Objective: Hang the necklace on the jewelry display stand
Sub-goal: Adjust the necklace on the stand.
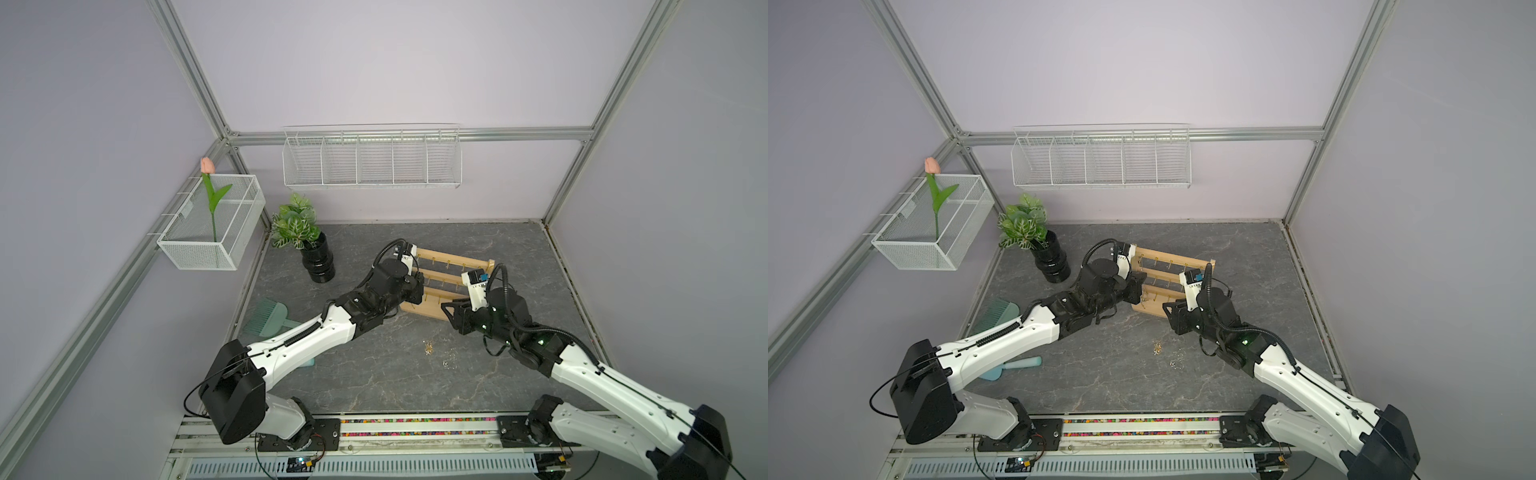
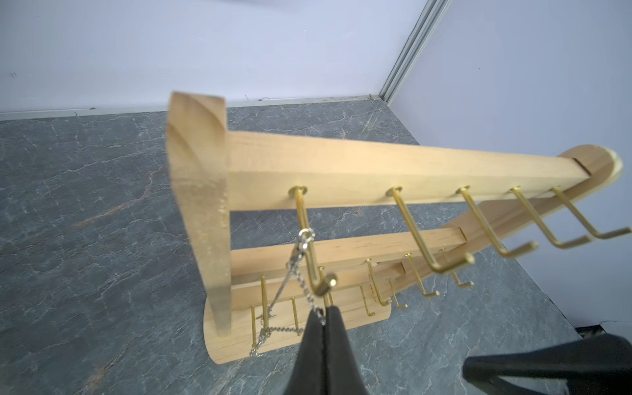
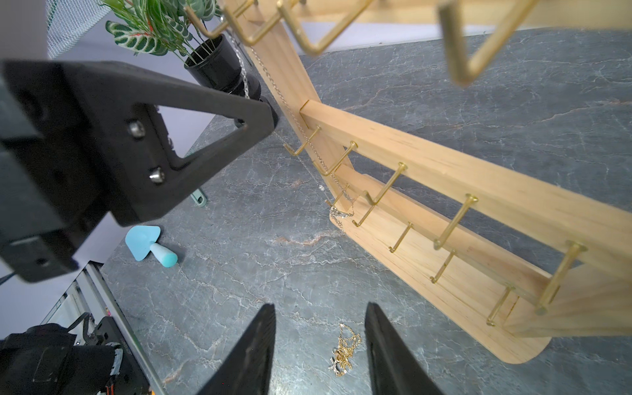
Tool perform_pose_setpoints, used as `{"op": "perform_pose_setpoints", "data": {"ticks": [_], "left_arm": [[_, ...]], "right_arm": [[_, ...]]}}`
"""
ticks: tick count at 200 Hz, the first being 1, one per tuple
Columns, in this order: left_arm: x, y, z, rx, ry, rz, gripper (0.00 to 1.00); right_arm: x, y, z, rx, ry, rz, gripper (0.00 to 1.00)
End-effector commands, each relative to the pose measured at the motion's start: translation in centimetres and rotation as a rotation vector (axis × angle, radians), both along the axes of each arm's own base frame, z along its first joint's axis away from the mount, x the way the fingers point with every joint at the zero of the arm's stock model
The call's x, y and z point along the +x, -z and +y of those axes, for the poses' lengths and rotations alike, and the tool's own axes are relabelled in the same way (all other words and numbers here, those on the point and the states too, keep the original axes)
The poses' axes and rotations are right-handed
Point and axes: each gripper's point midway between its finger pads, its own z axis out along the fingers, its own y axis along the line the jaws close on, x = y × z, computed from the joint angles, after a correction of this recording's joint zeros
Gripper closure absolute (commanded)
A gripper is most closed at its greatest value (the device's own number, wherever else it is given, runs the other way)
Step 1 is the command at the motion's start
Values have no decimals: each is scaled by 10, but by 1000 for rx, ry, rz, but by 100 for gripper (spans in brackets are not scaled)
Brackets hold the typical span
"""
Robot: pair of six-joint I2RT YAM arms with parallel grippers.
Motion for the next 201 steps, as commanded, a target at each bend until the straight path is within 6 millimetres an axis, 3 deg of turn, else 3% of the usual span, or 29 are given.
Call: {"op": "perform_pose_setpoints", "data": {"ticks": [1,66,127,201], "left_arm": [[-1,-12,6,-14,-24,-7,100],[-14,-24,-1,-48,44,22,100],[4,-15,43,57,-185,-17,100],[14,-17,42,58,-196,-46,100]], "right_arm": [[0,0,1,23,1,-6,54],[1,3,1,21,6,1,54],[1,2,0,24,10,-4,54],[3,3,4,25,5,4,54]]}}
